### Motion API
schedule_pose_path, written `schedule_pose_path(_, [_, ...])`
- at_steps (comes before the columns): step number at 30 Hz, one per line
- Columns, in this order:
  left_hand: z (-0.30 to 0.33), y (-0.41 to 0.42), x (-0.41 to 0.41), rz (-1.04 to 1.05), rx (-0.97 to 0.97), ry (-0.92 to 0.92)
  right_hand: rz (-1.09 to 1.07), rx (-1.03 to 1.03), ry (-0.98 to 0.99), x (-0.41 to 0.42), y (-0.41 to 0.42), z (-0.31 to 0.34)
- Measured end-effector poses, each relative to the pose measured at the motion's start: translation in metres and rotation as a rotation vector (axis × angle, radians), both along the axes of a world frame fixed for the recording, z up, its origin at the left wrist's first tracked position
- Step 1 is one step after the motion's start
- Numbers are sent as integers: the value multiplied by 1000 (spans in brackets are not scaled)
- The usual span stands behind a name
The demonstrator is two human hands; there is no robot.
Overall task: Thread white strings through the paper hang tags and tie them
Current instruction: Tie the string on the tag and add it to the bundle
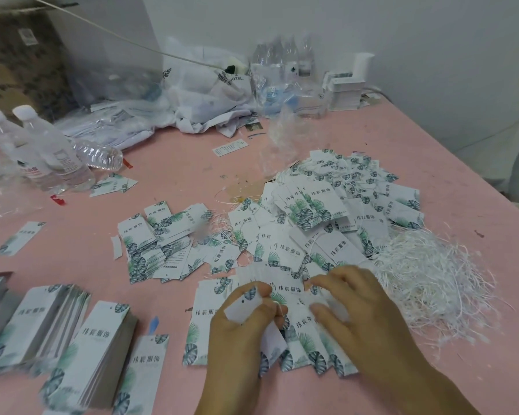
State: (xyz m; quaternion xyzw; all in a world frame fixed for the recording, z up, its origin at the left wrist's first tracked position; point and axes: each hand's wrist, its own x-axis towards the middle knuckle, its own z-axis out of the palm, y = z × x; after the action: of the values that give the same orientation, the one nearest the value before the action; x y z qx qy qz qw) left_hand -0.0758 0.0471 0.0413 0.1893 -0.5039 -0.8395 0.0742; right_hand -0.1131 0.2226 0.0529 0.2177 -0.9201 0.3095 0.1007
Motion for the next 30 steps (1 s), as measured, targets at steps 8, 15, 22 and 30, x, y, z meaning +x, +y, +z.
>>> schedule_pose_path(8, [2, 9, 0, -154, 23, -16, 107, -451, -148, 15, -27, -7])
schedule_pose_path(15, [6, 9, 0, -209, 73, -40, 74, -501, -198, 13, -25, -13])
schedule_pose_path(22, [2, 6, 4, -180, -238, 4, 0, -502, -186, 14, -28, -7])
schedule_pose_path(30, [-7, 15, 8, -262, -521, 106, 35, -432, -127, 17, -34, -8])
